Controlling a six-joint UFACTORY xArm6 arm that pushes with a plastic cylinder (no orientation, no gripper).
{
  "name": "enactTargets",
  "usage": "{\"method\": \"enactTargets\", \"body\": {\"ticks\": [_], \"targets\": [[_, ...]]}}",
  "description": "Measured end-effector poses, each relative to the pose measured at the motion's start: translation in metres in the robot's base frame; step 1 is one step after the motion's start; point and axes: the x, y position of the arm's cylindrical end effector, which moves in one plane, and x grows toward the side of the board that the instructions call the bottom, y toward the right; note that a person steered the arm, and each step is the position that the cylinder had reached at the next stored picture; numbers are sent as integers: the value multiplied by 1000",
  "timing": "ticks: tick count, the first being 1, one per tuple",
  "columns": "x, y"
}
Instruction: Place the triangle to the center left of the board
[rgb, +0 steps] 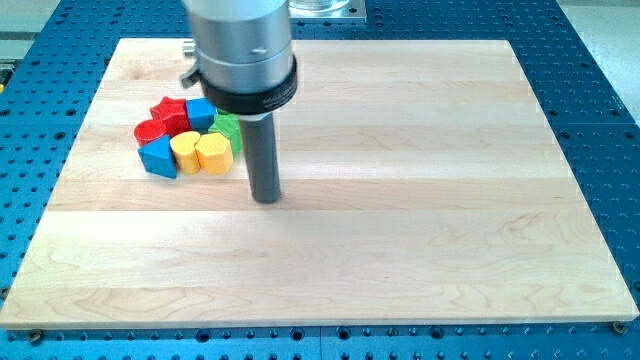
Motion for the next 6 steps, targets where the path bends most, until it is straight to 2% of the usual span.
{"method": "enactTargets", "body": {"ticks": [1,3,5,6], "targets": [[-12,-21],[-9,-152],[-26,-162],[-74,-159]]}}
